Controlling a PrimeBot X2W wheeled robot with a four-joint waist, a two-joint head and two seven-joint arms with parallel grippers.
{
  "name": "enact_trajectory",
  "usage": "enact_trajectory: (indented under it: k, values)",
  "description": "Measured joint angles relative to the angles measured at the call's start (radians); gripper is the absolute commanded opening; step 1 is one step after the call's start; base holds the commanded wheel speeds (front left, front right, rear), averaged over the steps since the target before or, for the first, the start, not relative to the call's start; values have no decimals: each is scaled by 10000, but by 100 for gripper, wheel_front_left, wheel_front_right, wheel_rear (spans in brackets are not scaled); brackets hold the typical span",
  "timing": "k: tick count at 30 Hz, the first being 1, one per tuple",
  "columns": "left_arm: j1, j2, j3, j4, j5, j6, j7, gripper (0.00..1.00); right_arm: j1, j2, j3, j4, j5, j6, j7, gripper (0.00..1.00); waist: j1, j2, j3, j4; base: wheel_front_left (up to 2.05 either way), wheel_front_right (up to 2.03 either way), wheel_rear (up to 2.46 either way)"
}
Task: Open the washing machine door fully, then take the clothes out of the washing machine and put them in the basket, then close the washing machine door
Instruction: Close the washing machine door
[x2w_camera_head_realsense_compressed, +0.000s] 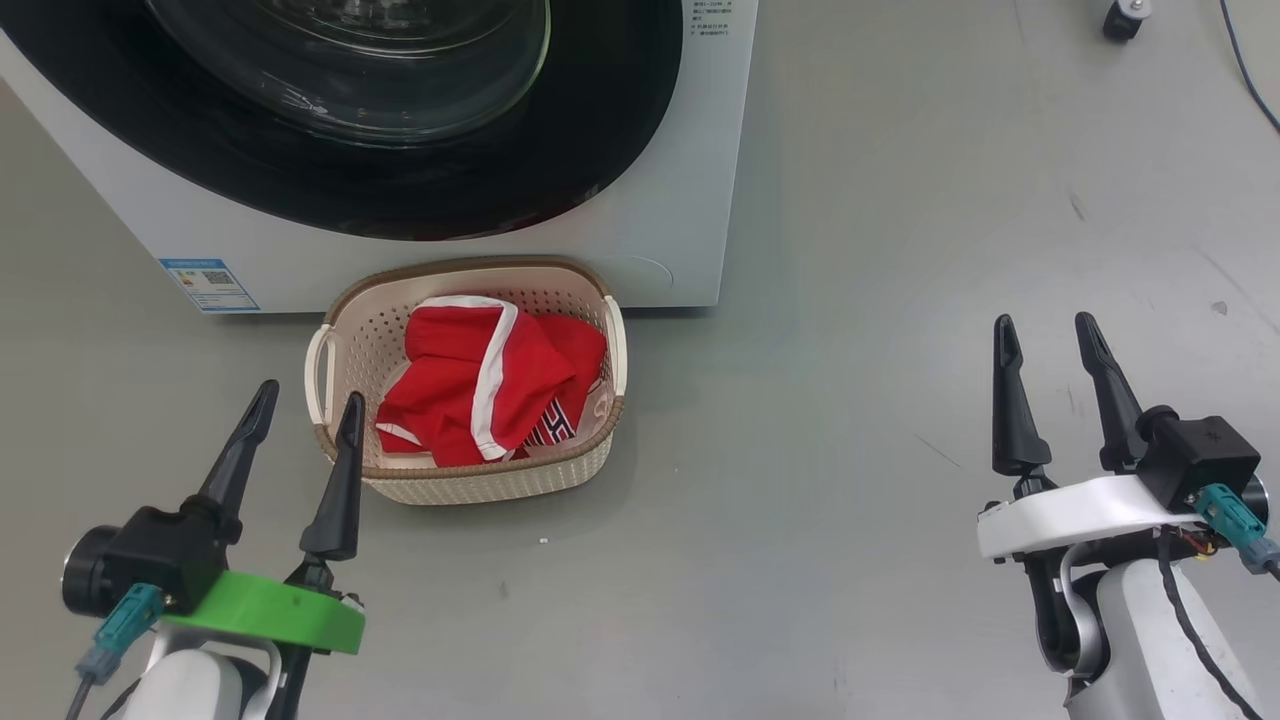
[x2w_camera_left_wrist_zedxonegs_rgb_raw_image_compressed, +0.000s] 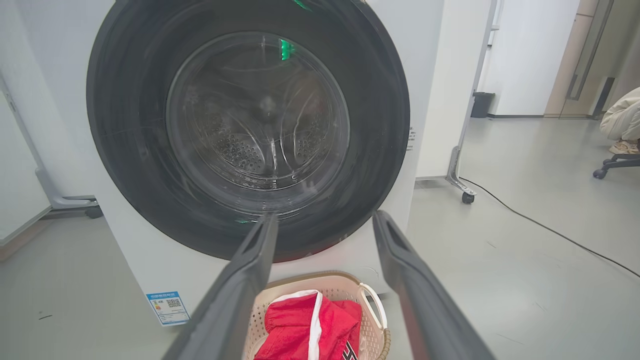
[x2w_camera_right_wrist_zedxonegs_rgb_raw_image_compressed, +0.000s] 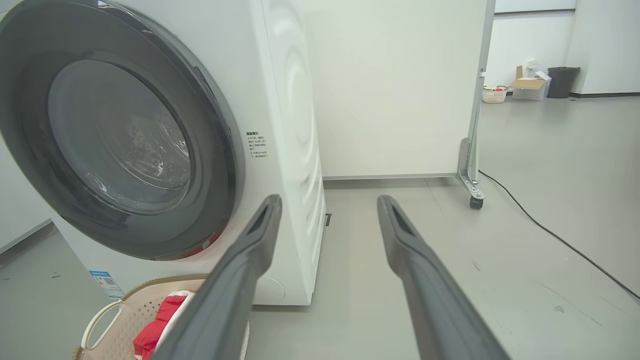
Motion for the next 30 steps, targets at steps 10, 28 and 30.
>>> enact_trajectory:
  k: [10, 28, 30]
  values:
    - [8, 4, 115, 10, 255, 0, 0, 100, 196, 65, -6, 2, -117, 13, 0, 100, 0, 0, -34, 39, 0, 0, 0]
    - [200, 13, 130, 161, 541, 0, 0, 100, 267, 134, -182, -56, -280, 94, 0, 100, 0, 0, -32, 124, 0, 0, 0]
    - [201, 40, 59, 155, 562, 0, 0, 100, 290, 140, -182, -56, -334, 96, 0, 100, 0, 0, -32, 139, 0, 0, 0]
